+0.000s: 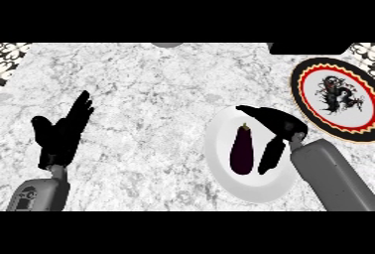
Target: Pick the eggplant from the plate and place it in the plate
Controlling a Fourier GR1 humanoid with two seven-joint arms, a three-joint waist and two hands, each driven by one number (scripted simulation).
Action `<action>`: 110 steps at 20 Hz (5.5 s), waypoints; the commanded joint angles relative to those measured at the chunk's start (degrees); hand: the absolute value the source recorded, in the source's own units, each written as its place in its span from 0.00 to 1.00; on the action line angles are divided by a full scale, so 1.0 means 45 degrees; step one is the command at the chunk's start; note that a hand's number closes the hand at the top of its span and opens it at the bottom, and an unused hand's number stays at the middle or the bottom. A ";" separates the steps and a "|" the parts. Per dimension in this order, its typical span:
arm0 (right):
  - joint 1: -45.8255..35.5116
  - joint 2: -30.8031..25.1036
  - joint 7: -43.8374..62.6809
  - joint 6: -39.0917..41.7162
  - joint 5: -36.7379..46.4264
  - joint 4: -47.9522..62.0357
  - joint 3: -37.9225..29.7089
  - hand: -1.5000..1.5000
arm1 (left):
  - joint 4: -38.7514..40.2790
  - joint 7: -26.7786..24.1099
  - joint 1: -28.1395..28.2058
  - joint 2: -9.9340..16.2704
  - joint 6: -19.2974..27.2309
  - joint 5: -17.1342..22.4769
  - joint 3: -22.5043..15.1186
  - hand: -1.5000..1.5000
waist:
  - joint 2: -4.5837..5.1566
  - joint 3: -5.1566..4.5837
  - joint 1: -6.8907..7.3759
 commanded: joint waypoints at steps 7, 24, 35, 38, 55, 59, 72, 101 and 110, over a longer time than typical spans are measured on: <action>-0.0669 0.1603 -0.1189 -0.0599 0.2573 0.2606 -0.0281 0.00 | -0.0118 -0.0191 0.0231 0.0057 -0.0441 -0.0102 0.0440 0.50 | 0.0011 0.0002 0.0025; 0.0241 0.2203 -0.2565 0.0027 0.3497 0.2108 0.0065 1.00 | -0.0250 -0.0358 0.0325 -0.0411 -0.0321 -0.0406 0.0277 0.50 | 0.0000 0.0004 0.0043; 0.4045 -0.0970 -0.6834 -0.2690 0.4731 -0.4832 0.0939 1.00 | -0.0140 0.0004 0.0464 -0.0299 -0.0284 -0.0490 0.0437 0.50 | -0.0120 0.0003 -0.0414; 0.4304 -0.1257 -0.7192 -0.3972 0.4256 -0.5728 -0.0689 1.00 | -0.0079 0.0318 -0.0196 -0.0260 -0.0067 -0.0549 0.0533 0.50 | -0.0086 0.0007 -0.0473; 0.3331 -0.1224 -0.6397 -0.4949 0.0082 -0.4276 -0.7475 1.00 | -0.0330 0.0428 0.0131 0.0097 -0.1039 0.0132 0.0866 0.50 | 0.0014 0.0006 0.0051; 0.1923 -0.2211 -0.7852 -0.5353 0.0467 -0.0923 -0.8441 1.00 | -0.0739 0.0626 0.0030 -0.0113 -0.0642 -0.0193 0.0683 0.50 | 0.0035 0.0012 0.0128; -0.2190 -0.3925 -1.1042 -0.6129 0.3096 0.8330 -0.7631 1.00 | 0.0153 0.0058 -0.0425 -0.0471 -0.0692 -0.0546 0.0353 0.50 | 0.0170 0.0029 0.0466; -0.4247 -0.6420 -1.3060 0.3901 -0.1568 1.2909 -1.0376 0.00 | 0.0154 -0.0236 -0.0035 -0.0498 -0.0633 -0.0675 0.0438 0.50 | 0.0153 0.0048 0.0292; -0.3243 -0.6698 -1.3838 0.3688 -0.2085 1.2432 -1.0417 0.00 | 0.0363 -0.0244 -0.0342 -0.0457 -0.0638 -0.0614 0.0584 0.50 | 0.0233 0.0077 0.0345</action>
